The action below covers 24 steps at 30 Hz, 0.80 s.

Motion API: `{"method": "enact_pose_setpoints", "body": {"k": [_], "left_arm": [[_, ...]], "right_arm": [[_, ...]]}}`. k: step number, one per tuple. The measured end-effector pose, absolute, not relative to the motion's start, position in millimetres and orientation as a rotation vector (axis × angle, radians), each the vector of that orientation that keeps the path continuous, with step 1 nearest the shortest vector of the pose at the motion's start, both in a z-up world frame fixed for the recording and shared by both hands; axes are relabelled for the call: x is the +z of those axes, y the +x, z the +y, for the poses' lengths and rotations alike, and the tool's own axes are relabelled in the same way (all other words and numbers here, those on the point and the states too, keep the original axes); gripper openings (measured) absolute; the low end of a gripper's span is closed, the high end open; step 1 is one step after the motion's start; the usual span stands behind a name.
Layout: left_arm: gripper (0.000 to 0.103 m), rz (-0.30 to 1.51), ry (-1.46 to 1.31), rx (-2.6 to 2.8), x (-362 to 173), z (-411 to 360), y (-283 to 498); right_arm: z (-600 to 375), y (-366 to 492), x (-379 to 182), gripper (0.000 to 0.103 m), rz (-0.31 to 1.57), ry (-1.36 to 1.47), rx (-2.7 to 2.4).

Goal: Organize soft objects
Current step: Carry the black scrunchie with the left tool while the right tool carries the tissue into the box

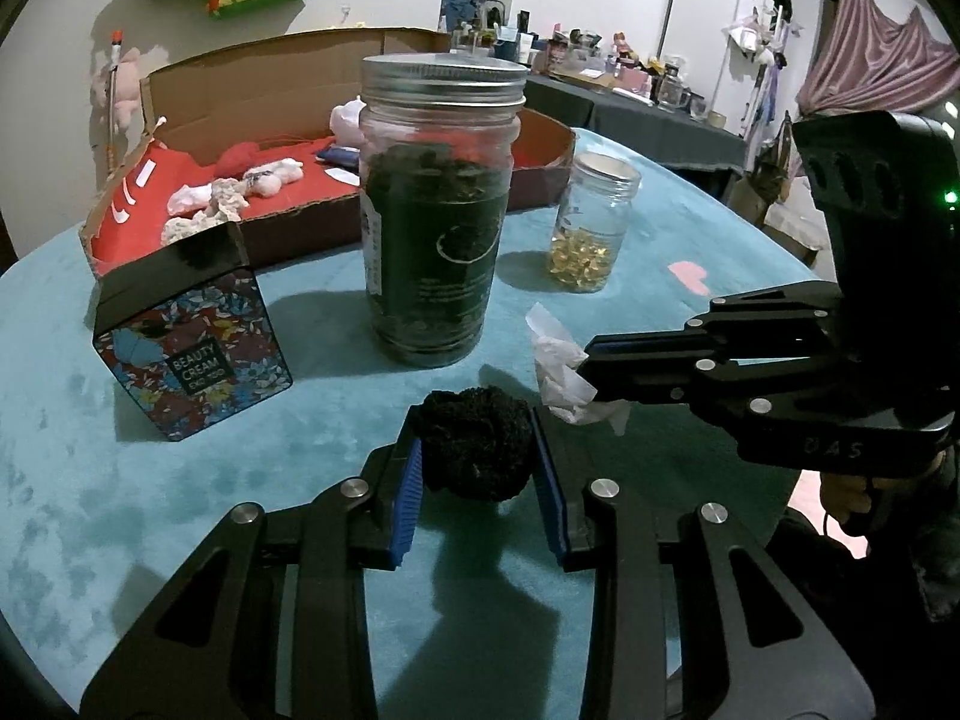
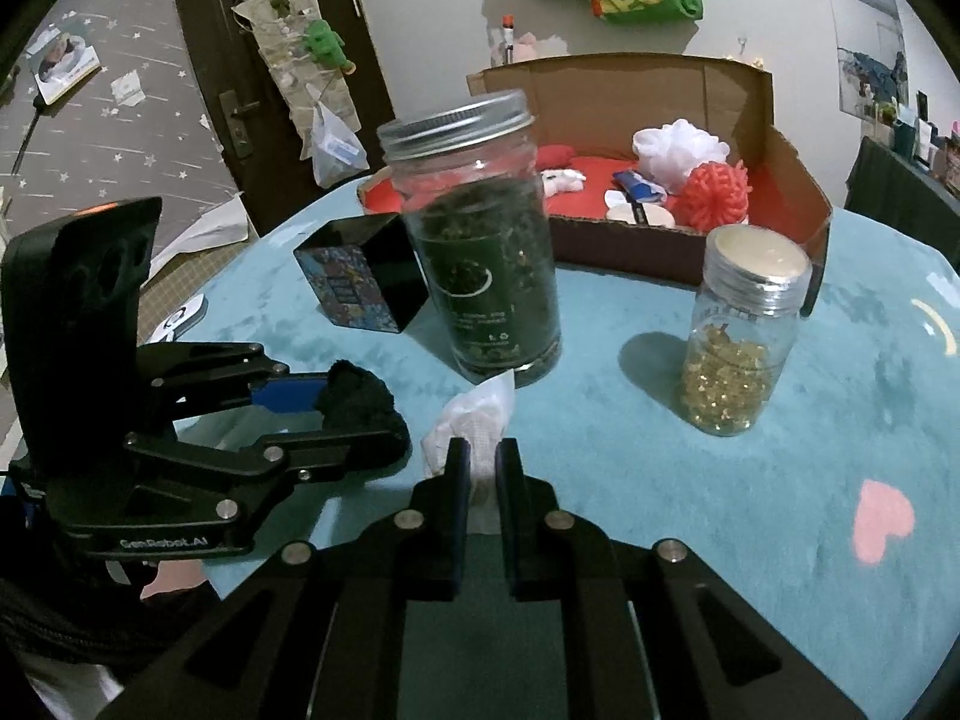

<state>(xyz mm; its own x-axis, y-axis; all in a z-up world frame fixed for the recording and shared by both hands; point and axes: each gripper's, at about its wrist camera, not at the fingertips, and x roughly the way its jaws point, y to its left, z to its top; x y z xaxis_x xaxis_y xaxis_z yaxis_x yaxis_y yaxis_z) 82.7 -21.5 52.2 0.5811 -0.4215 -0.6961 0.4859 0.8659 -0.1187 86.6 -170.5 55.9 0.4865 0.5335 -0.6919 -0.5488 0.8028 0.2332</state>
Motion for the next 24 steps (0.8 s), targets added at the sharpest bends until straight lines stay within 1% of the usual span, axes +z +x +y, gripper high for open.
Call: {"method": "enact_pose_setpoints", "body": {"k": [16,24], "left_arm": [[0.031,0.790,0.089,-0.516,55.8,-18.7,83.8],[0.031,0.799,0.150,-0.488,67.8,-20.0,94.1]], "right_arm": [[-176.6,88.0,62.7,0.010,0.821,-0.032,0.627],[-177.5,94.1,76.8,0.010,0.794,-0.131,0.553]]}}
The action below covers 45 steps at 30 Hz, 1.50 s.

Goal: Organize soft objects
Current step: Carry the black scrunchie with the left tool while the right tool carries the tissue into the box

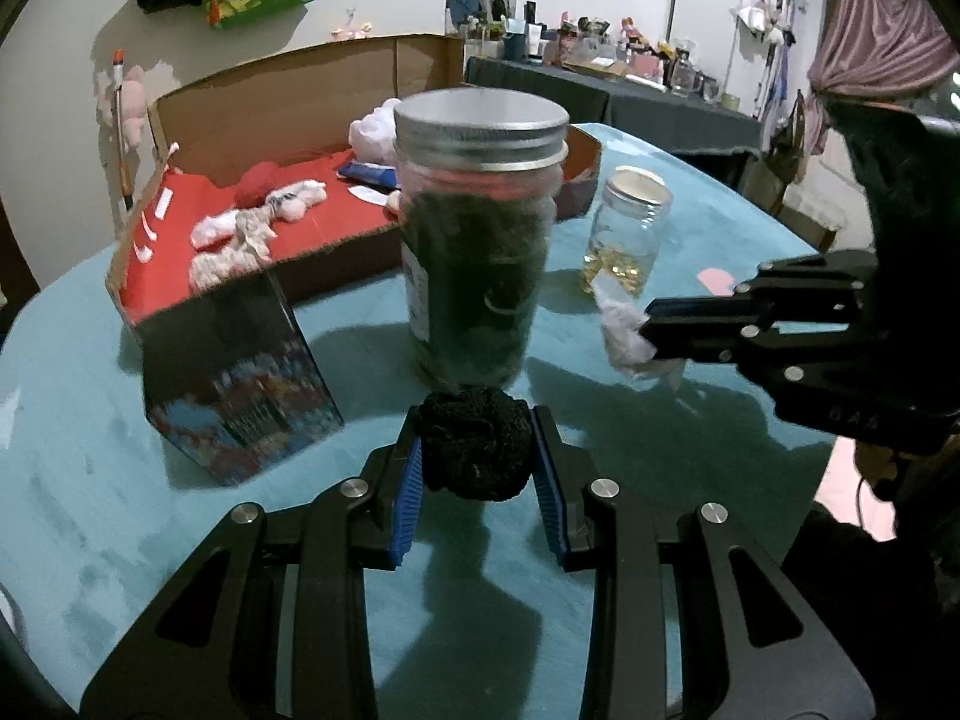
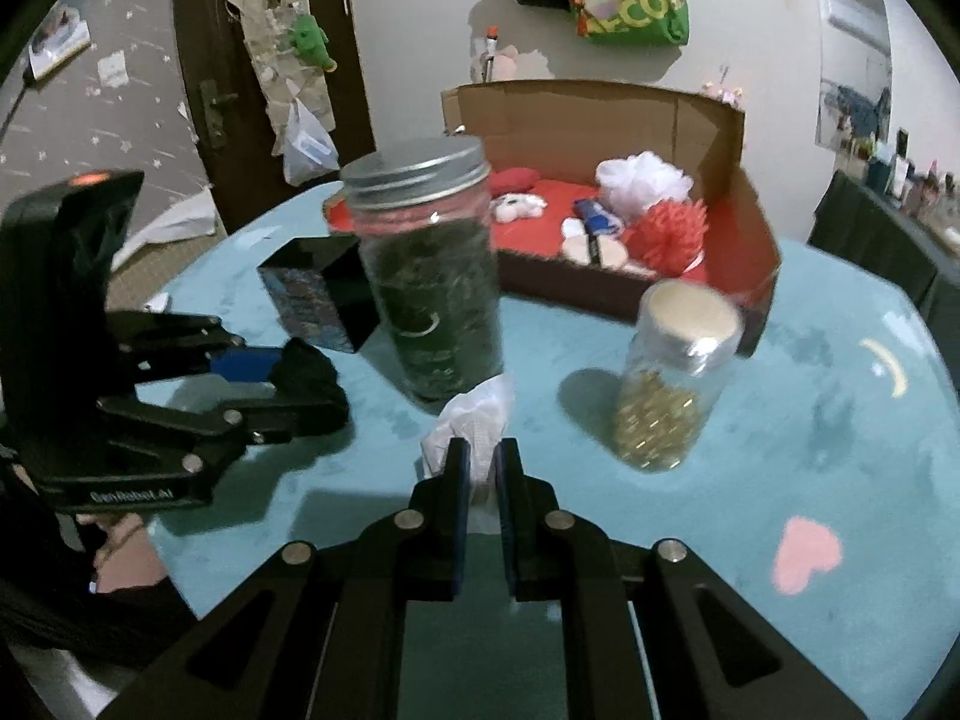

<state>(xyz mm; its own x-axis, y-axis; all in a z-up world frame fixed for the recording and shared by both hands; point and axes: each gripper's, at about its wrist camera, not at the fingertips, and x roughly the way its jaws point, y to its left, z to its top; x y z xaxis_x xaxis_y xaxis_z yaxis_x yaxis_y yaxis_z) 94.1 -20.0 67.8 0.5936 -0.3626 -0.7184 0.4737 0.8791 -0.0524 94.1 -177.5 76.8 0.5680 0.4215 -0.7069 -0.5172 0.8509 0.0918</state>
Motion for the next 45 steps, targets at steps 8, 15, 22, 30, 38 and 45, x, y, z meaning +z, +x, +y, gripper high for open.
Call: {"method": "enact_pose_setpoints", "body": {"k": [8,15,22,30,38,45], "left_arm": [[0.031,0.829,0.227,-0.451,81.3,-21.1,116.8],[0.031,0.839,0.292,-0.437,92.0,-21.1,129.6],[0.031,0.862,0.306,-0.457,97.6,-16.5,146.0],[0.031,0.879,0.295,-0.481,100.7,-15.1,158.8],[0.031,0.888,0.306,-0.483,103.5,-12.9,170.9],[0.031,0.906,0.296,-0.502,105.6,-8.3,188.6]], "right_arm": [[-173.4,108.5,93.2,0.010,0.764,-0.223,0.497],[-167.9,119.4,99.8,0.010,0.758,-0.263,0.475],[-166.1,129.9,106.4,0.010,0.754,-0.279,0.466],[-165.8,138.3,108.8,0.010,0.760,-0.273,0.470],[-164.0,150.3,113.9,0.010,0.763,-0.277,0.478],[-162.5,165.5,117.5,0.010,0.779,-0.272,0.505]]}}
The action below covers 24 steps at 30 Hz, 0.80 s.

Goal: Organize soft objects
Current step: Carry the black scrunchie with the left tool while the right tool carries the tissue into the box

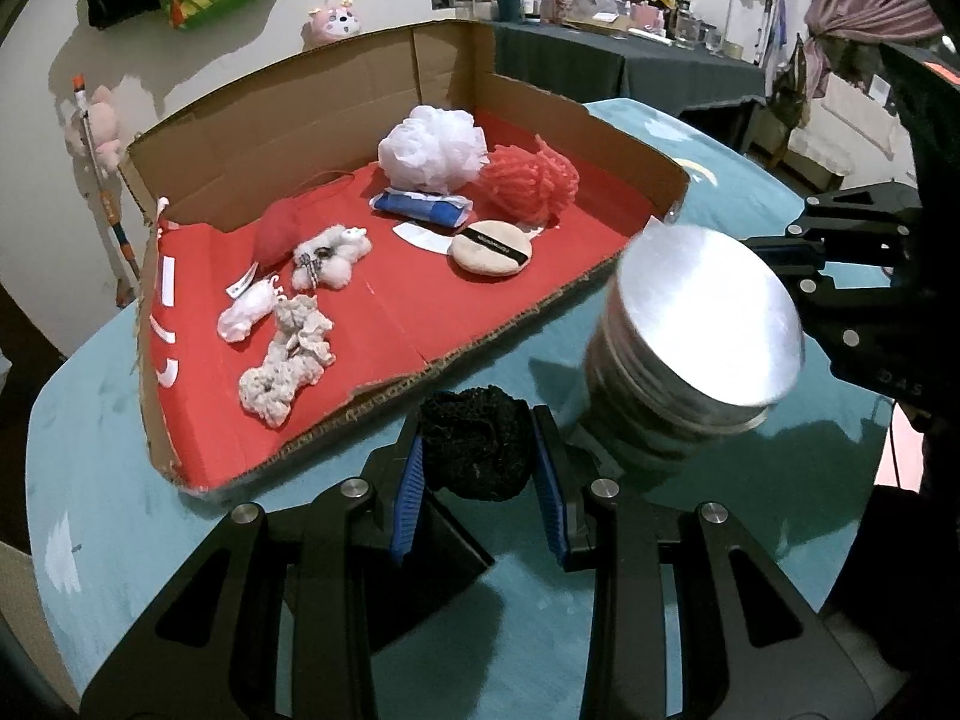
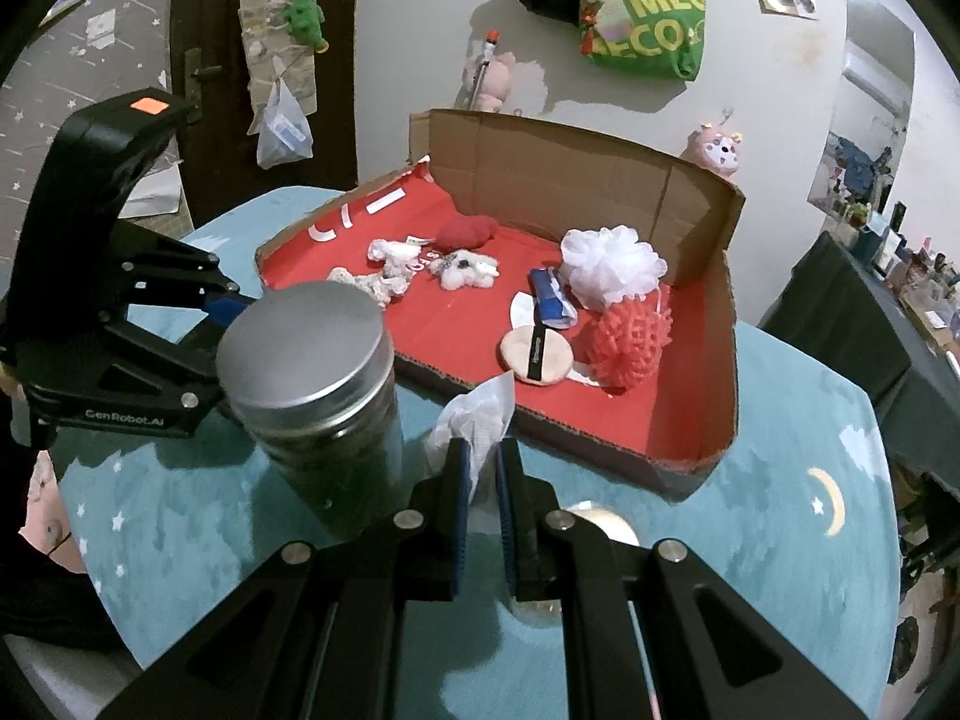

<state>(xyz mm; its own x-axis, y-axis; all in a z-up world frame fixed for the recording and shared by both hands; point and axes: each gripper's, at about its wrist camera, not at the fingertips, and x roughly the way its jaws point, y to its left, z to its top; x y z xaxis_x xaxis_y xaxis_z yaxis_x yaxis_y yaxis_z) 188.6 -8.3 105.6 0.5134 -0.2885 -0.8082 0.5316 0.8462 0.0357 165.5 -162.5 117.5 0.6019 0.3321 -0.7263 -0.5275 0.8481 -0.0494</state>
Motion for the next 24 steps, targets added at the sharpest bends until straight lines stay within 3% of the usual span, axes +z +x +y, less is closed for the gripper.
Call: {"method": "enact_pose_setpoints", "body": {"k": [24], "left_arm": [[0.031,1.021,0.231,-0.605,100.0,-1.6,294.1]], "right_arm": [[-144.1,309.2,118.7,0.010,1.005,-0.155,0.757]]}}
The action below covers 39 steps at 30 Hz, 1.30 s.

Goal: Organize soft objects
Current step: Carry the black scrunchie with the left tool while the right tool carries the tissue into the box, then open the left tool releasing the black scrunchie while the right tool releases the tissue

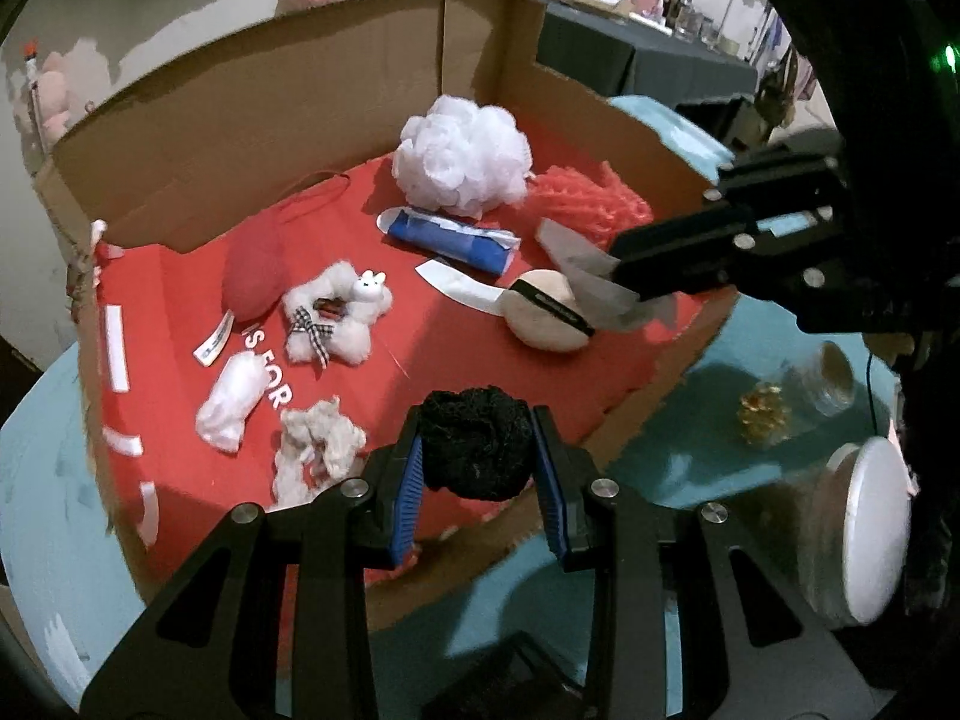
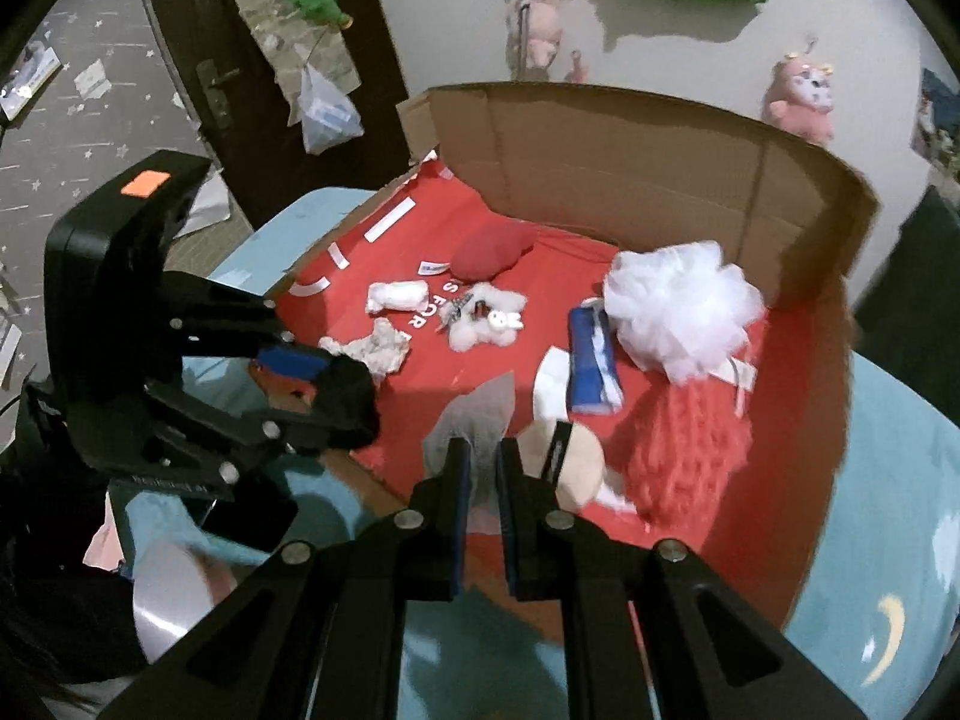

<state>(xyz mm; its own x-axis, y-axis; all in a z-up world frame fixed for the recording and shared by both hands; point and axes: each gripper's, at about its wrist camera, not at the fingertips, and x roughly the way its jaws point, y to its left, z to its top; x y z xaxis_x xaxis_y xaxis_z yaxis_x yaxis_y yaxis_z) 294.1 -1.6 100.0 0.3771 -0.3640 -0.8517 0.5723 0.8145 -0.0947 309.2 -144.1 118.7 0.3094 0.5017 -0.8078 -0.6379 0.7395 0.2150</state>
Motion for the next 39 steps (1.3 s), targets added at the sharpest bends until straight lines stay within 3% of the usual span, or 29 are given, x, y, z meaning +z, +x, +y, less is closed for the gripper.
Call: {"method": "enact_pose_setpoints", "body": {"k": [12,27,28,31,34,39], "left_arm": [[0.031,1.120,0.309,-0.582,70.3,-16.0,337.8],[0.033,1.137,0.330,-0.562,59.3,-22.6,352.9],[0.034,1.137,0.332,-0.560,59.4,-22.9,353.5],[0.049,1.136,0.335,-0.550,59.3,-23.9,355.8],[0.051,1.127,0.352,-0.535,60.1,-24.5,353.7],[0.058,1.125,0.352,-0.534,59.8,-24.5,351.6]], "right_arm": [[-108.5,367.6,79.8,0.010,1.148,-0.253,0.806],[-94.7,381.7,60.1,0.012,1.193,-0.302,0.784],[-94.0,381.9,60.2,0.012,1.192,-0.304,0.785],[-92.1,382.5,60.3,0.012,1.189,-0.303,0.784],[-91.3,383.6,60.0,0.016,1.191,-0.298,0.778],[-89.0,386.9,59.9,0.033,1.188,-0.286,0.775]]}}
